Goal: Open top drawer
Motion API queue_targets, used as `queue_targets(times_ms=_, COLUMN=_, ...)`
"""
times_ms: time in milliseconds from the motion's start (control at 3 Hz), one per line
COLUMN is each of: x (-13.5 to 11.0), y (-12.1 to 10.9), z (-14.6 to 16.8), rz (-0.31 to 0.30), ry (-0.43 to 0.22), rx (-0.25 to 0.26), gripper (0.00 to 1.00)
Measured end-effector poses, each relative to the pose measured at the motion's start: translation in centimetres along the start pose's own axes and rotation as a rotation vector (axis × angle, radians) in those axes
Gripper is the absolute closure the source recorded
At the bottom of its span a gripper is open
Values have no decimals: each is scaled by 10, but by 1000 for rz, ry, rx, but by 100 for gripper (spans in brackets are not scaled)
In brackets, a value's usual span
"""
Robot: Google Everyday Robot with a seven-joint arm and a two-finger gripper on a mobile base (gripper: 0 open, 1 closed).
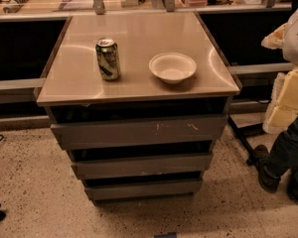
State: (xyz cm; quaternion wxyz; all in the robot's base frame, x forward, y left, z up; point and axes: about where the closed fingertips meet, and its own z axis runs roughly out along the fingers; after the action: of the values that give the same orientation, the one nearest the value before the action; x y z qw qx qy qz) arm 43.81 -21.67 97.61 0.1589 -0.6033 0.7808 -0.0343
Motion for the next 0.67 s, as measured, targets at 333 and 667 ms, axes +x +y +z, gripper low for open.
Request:
queue_targets(times_ms=333, x=0, y=0, z=0, rz=0, ry=0, rx=0, gripper=0)
queue_targets(times_ms=667, x=-4, y=-1, z=10, rz=-8, ry=-19, rx=15, gripper=0)
